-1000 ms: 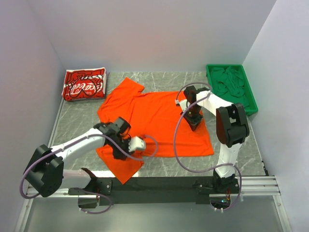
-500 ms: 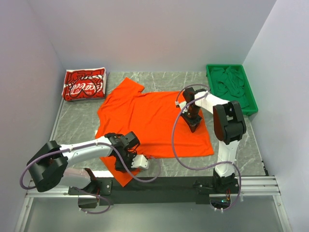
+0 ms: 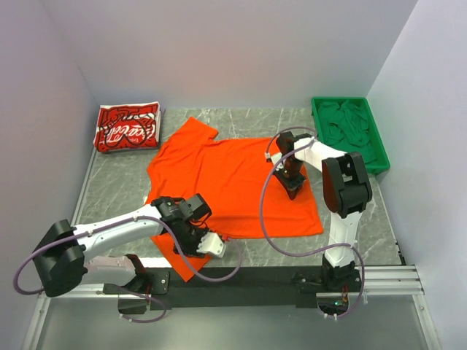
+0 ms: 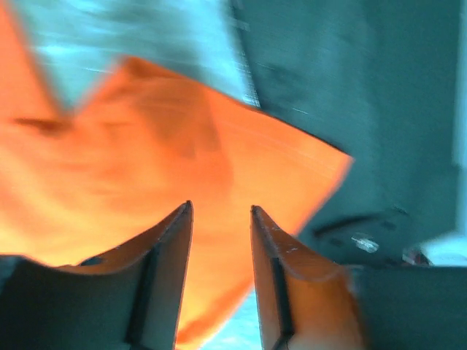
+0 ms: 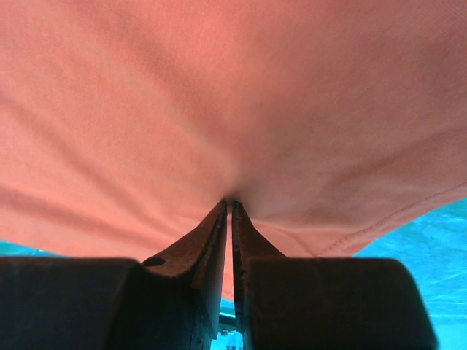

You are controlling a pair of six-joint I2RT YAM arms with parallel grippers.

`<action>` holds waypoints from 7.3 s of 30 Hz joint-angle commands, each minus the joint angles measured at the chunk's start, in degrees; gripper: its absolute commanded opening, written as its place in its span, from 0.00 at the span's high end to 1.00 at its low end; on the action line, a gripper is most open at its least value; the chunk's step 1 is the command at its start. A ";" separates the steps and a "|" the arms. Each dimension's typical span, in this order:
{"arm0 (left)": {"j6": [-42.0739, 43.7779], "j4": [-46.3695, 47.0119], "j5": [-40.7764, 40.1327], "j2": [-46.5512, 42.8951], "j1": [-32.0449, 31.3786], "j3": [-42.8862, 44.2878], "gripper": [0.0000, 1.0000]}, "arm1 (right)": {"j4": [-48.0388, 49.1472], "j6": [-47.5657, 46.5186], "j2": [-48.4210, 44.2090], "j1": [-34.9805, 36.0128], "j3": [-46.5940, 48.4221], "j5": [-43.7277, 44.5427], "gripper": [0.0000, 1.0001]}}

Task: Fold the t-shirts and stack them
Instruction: Flatten the tshirt out, then fold the tshirt

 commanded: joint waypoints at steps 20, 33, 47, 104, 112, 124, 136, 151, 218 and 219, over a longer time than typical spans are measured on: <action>1.70 12.21 1.96 9.37 -3.50 -3.71 0.81 | -2.26 2.53 6.88 -0.47 8.98 -2.39 0.86; 17.00 -3.88 7.86 9.02 -5.70 -1.08 0.95 | -2.96 2.09 7.06 -1.26 7.40 -0.10 0.87; 8.04 -9.06 12.76 2.68 14.48 17.01 0.66 | -5.34 -1.78 -4.37 -1.18 -6.57 -2.47 0.85; -37.41 33.21 2.41 78.98 43.08 90.42 0.33 | -8.42 -12.77 24.81 -13.66 41.58 10.18 0.71; -35.91 32.33 2.93 80.21 43.08 91.03 0.94 | -10.17 -13.03 25.51 -13.66 42.64 7.81 0.97; -34.42 33.56 3.64 76.70 45.27 88.40 1.00 | -5.00 -10.75 21.91 -13.48 45.98 7.81 0.64; -34.51 33.13 2.94 75.73 45.36 86.99 1.00 | -5.07 -8.11 28.41 -14.18 50.98 9.13 0.44; -34.94 31.89 3.73 75.99 46.33 87.51 1.00 | -19.93 -11.62 33.86 -15.77 54.59 -0.89 0.89; -3.14 11.18 15.41 16.49 49.84 13.24 0.74 | -9.45 -24.19 1.70 -10.93 13.19 -8.01 0.81; -0.34 9.32 15.68 16.14 49.93 14.47 0.71 | -10.60 -24.45 1.26 -11.02 14.85 -8.71 0.76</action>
